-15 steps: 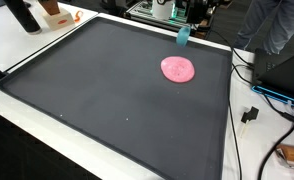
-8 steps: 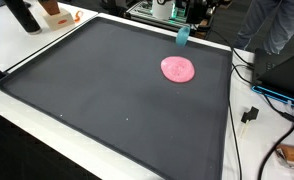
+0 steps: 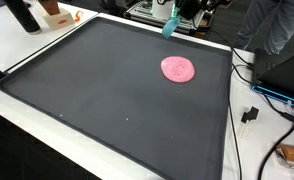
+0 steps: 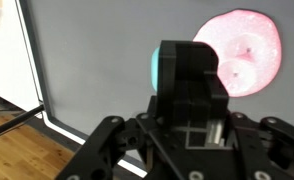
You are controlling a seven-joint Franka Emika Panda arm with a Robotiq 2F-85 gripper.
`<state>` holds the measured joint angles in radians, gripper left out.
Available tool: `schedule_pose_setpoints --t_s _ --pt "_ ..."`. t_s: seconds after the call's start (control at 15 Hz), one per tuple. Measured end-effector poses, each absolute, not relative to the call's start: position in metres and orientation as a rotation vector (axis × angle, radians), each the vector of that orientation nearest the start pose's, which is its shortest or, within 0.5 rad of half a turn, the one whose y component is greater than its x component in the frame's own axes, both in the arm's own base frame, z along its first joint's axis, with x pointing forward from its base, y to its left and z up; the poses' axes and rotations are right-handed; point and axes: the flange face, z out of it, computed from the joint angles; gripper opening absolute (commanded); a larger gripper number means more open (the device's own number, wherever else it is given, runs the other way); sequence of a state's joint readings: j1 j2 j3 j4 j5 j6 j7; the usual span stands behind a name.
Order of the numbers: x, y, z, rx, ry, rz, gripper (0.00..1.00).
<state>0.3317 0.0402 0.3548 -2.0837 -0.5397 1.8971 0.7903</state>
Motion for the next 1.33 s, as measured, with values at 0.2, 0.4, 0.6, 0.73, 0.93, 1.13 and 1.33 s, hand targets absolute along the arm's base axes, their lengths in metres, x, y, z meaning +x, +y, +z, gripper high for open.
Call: schedule_pose_setpoints --t_s 0.2,0.4,0.6,0.73,0.93,1.13,1.33 --pt "0.430 0.326 0.387 -3.726 -0.070 -0.377 0.26" --pt "0.431 0.338 0.365 -3.804 0.124 -0.472 0.26" --pt "0.435 0.345 0.342 -3.854 0.311 -0.504 0.26" --pt "0.439 0.347 0.329 -3.876 0.438 -0.496 0.26" --pt "0.444 0.349 0.315 -3.922 0.573 -0.471 0.26" --pt "0.448 0.352 0.303 -3.967 0.655 -0.441 0.26" --pt "0.452 0.355 0.292 -3.997 0.717 -0.421 0.26"
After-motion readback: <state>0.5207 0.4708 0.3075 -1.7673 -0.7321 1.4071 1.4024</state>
